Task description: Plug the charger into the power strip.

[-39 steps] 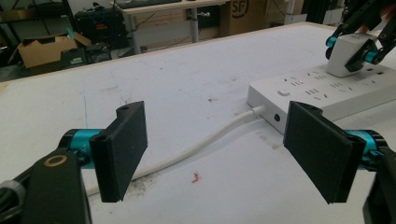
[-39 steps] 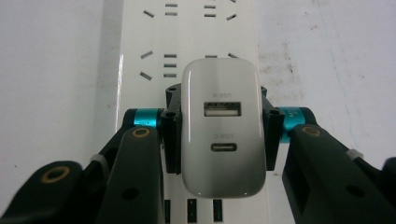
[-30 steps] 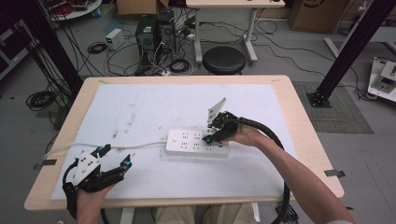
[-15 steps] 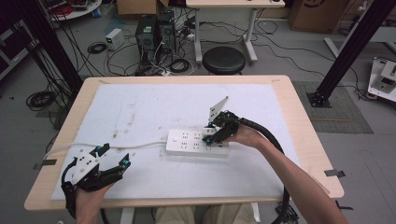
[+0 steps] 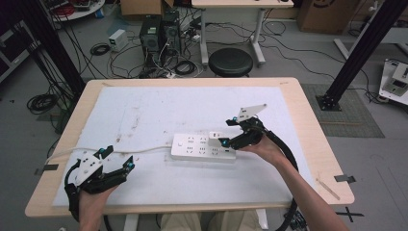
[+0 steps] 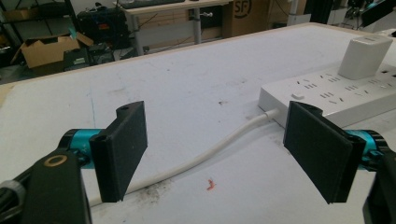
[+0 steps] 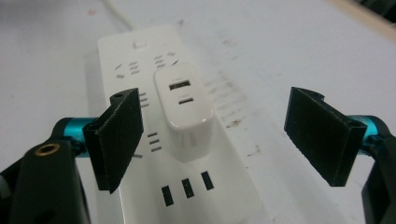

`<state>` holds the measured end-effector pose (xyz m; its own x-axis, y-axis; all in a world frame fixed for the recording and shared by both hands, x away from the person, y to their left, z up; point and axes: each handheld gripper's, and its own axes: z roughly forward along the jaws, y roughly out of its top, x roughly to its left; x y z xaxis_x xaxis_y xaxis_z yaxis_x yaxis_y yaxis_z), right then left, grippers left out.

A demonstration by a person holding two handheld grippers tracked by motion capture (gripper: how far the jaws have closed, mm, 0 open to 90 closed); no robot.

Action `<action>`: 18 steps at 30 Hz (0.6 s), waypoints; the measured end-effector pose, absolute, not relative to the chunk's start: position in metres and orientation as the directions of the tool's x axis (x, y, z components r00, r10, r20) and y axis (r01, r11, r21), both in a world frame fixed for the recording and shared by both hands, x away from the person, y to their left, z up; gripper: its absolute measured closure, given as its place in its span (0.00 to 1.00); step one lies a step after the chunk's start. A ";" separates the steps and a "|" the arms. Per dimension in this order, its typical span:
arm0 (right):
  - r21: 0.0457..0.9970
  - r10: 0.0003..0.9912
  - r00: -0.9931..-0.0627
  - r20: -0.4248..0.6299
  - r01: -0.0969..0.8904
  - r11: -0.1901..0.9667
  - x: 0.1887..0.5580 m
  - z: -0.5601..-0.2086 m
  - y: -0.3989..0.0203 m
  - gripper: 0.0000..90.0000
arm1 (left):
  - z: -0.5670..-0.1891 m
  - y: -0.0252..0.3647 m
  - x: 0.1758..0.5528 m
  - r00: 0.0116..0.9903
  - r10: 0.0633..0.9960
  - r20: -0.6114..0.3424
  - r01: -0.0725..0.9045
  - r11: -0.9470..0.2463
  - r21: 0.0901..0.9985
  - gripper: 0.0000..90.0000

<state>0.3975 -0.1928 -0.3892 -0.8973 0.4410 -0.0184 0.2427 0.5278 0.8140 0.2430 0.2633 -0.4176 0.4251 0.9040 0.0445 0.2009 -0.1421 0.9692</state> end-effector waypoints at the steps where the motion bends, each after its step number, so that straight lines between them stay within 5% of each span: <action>1: 0.826 0.466 -0.885 -0.022 0.247 0.508 0.393 -0.389 -0.197 0.22 | -0.418 0.263 0.243 0.425 0.904 0.044 0.201 -0.142 0.969 0.24; 18: 0.950 0.749 -0.660 -0.056 0.196 0.243 0.316 -0.410 -0.253 0.22 | -0.418 0.252 0.256 0.450 0.892 0.048 0.198 -0.152 0.968 0.24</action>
